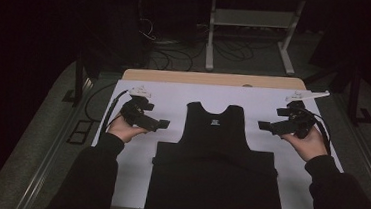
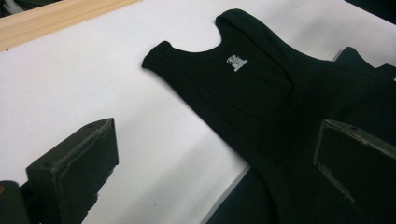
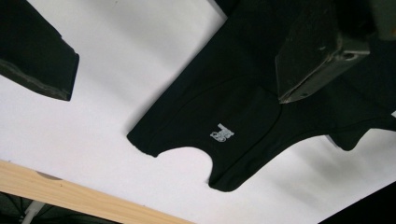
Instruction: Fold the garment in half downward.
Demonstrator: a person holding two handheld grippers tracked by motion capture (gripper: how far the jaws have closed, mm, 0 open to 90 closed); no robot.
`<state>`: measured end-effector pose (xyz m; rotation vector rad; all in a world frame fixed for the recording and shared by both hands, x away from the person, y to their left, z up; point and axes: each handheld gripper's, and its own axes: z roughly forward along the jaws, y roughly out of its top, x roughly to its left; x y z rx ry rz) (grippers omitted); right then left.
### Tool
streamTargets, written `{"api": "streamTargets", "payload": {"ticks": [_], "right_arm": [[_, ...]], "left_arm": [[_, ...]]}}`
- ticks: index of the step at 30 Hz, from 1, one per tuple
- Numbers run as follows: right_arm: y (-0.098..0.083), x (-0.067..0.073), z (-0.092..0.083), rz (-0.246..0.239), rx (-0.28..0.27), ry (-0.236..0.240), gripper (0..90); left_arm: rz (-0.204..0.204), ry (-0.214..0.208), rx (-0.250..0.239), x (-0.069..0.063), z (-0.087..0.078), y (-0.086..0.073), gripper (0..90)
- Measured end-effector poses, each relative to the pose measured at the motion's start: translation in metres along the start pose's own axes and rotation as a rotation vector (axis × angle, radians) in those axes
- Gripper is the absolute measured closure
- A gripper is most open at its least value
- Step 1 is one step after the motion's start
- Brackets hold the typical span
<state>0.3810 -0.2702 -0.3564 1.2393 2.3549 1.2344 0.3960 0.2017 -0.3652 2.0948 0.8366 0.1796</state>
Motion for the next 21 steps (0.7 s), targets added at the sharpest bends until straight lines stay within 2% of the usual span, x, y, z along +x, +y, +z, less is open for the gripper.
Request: {"api": "streamTargets", "payload": {"ticks": [8,13,21], "right_arm": [[0.010,-0.009,0.006,0.007,0.003,-0.003,0.0],[0.014,-0.013,0.014,0.010,0.014,-0.002,0.0],[0.018,-0.020,0.023,0.028,0.010,0.005,0.0]], "left_arm": [[0.010,-0.007,0.010,0.004,0.007,0.010,0.0],[-0.012,-0.022,-0.004,0.011,0.013,0.015,0.0],[-0.012,-0.022,0.010,0.016,0.024,0.022,0.0]]}}
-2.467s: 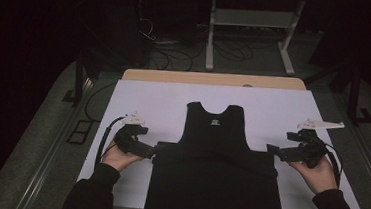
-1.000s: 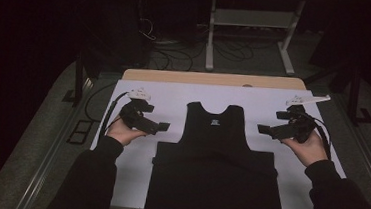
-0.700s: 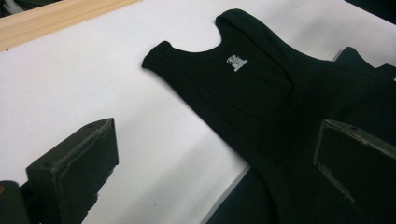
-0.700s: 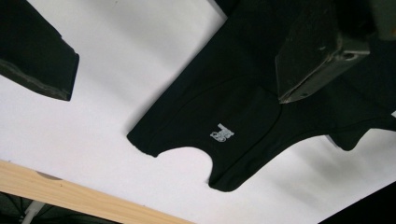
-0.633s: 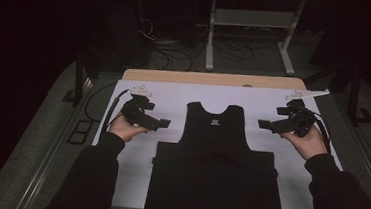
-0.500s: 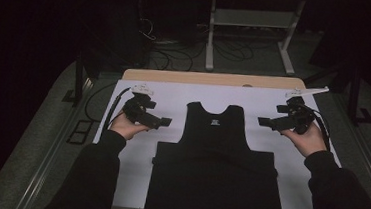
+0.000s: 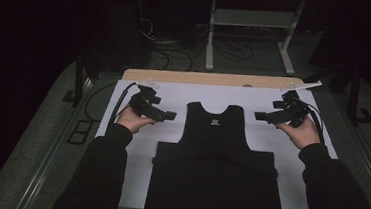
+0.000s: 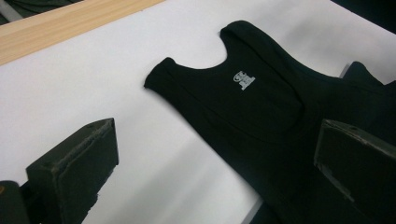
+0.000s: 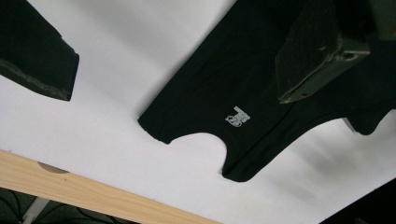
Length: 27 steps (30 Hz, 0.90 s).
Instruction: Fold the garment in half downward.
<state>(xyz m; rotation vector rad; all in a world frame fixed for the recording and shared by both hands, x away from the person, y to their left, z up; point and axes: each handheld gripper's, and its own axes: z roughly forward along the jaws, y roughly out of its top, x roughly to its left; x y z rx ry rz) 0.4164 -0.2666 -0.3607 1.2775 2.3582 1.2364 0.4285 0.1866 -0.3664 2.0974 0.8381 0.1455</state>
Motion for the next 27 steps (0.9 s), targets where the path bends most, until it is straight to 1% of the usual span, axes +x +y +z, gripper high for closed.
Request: {"api": "streamTargets", "payload": {"ticks": [2,4,7,9,12,14,18,23,27], "right_arm": [[0.001,-0.002,0.002,0.002,0.004,-0.004,0.0],[0.001,-0.005,0.003,0.006,0.005,-0.005,0.0],[0.003,-0.008,0.006,0.009,0.013,-0.012,0.0],[0.004,-0.010,0.007,0.012,0.010,-0.013,0.0],[0.007,-0.013,0.010,0.015,0.009,-0.014,0.0],[0.010,-0.014,0.013,0.017,0.006,-0.015,0.0],[0.011,-0.016,0.020,0.028,-0.008,-0.012,0.0],[0.010,-0.016,0.032,0.032,0.004,-0.014,0.0],[0.010,-0.016,0.038,0.025,0.010,-0.015,0.0]], "left_arm": [[0.000,0.004,0.002,0.002,0.002,0.001,0.0],[-0.010,0.004,-0.004,0.004,0.004,0.003,0.0],[-0.014,0.009,-0.001,0.007,0.007,0.006,0.0],[-0.024,0.011,-0.001,0.008,0.010,0.008,0.0],[-0.022,0.011,0.001,0.011,0.013,0.011,0.0],[-0.028,0.009,-0.004,0.012,0.015,0.013,0.0],[-0.058,0.004,-0.025,0.016,0.026,0.014,0.0],[-0.035,-0.005,0.019,0.015,0.042,0.014,0.0],[-0.037,-0.006,0.036,0.017,0.051,0.013,0.0]]}}
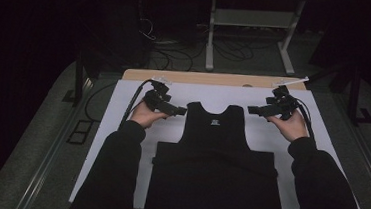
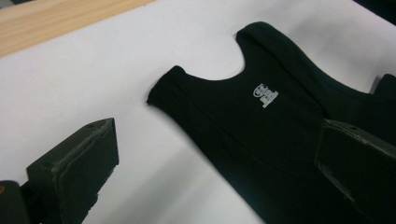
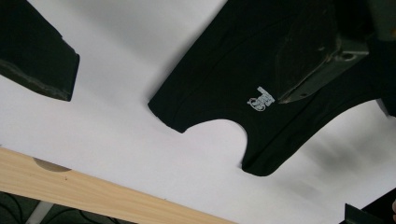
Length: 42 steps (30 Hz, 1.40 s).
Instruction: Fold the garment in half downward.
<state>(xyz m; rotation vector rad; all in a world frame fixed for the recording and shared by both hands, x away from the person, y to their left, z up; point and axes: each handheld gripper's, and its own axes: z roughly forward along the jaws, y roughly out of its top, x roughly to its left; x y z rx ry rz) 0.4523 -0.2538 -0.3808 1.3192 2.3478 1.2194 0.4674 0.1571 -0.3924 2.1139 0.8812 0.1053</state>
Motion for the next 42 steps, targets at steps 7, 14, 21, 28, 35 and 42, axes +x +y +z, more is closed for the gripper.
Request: {"api": "streamTargets", "payload": {"ticks": [7,14,21,28,35,42], "right_arm": [[0.005,0.000,0.011,-0.009,0.019,-0.002,0.0],[0.011,0.001,0.019,-0.018,0.032,-0.002,0.0],[0.016,0.001,0.025,-0.016,0.044,-0.009,0.0],[0.022,-0.003,0.033,-0.009,0.036,-0.011,3.8],[0.021,0.001,0.051,-0.030,0.061,-0.024,8.1],[0.017,0.002,0.061,-0.023,0.084,-0.036,13.4]], "left_arm": [[-0.005,0.003,0.003,0.004,0.011,0.002,0.0],[-0.014,0.012,-0.015,0.005,0.016,0.007,0.0],[-0.017,0.035,-0.011,0.010,0.019,0.012,0.0],[-0.034,0.045,-0.029,0.014,0.029,0.016,0.0],[-0.034,0.024,-0.008,0.013,0.044,0.018,0.0],[-0.036,0.027,-0.016,0.013,0.052,0.016,2.9]]}}
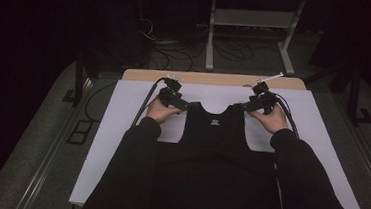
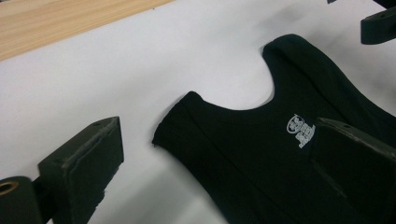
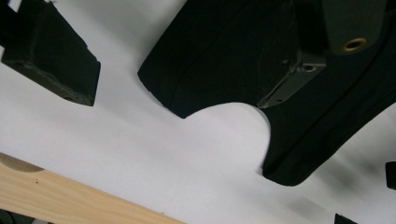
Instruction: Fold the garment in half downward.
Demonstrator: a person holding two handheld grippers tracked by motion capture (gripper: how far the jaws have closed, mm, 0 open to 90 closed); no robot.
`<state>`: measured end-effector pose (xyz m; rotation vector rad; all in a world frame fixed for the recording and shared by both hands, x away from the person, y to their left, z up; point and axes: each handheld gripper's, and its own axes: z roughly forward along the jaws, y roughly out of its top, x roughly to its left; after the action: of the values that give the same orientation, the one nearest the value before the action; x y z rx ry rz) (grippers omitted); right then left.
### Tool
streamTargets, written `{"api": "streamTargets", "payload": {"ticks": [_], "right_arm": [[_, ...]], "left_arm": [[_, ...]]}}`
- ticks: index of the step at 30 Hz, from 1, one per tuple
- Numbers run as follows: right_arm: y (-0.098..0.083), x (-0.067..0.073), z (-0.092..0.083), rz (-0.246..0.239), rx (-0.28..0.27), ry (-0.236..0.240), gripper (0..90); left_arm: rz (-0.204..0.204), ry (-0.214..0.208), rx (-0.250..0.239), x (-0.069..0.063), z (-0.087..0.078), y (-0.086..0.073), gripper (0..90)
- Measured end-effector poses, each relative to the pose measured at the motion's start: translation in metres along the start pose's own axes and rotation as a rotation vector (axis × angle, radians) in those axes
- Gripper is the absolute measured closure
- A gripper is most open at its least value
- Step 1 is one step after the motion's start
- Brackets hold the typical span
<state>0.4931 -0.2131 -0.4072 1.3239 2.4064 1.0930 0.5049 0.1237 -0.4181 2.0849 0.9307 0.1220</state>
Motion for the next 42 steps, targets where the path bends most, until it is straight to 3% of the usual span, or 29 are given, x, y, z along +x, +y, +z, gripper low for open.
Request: {"api": "streamTargets", "payload": {"ticks": [4,14,19,27,31,36,39,42], "right_arm": [[-0.001,-0.003,0.002,0.018,0.006,-0.019,17.8],[-0.004,-0.003,0.010,0.053,0.040,-0.059,33.1],[-0.008,-0.004,0.017,0.046,0.062,-0.081,36.6],[-0.013,-0.001,0.028,0.047,0.090,-0.092,43.0],[-0.013,0.000,0.030,0.052,0.084,-0.109,54.8],[-0.014,0.002,0.032,0.042,0.107,-0.120,68.6],[-0.014,0.002,0.033,0.041,0.111,-0.118,78.7],[-0.014,0.004,0.034,0.047,0.108,-0.116,85.4]], "left_arm": [[-0.022,0.020,-0.012,0.001,0.003,-0.001,6.2],[-0.055,0.052,0.040,0.003,0.012,-0.006,13.7],[-0.040,0.048,0.057,0.003,0.015,-0.008,15.5],[-0.049,0.077,0.081,0.001,0.021,-0.010,32.9],[-0.062,0.101,0.090,0.000,0.022,-0.010,45.3],[-0.081,0.087,0.107,-0.001,0.026,-0.011,55.5],[-0.117,0.089,0.100,-0.003,0.027,-0.010,60.9],[-0.099,0.127,0.111,-0.005,0.029,-0.009,66.6]]}}
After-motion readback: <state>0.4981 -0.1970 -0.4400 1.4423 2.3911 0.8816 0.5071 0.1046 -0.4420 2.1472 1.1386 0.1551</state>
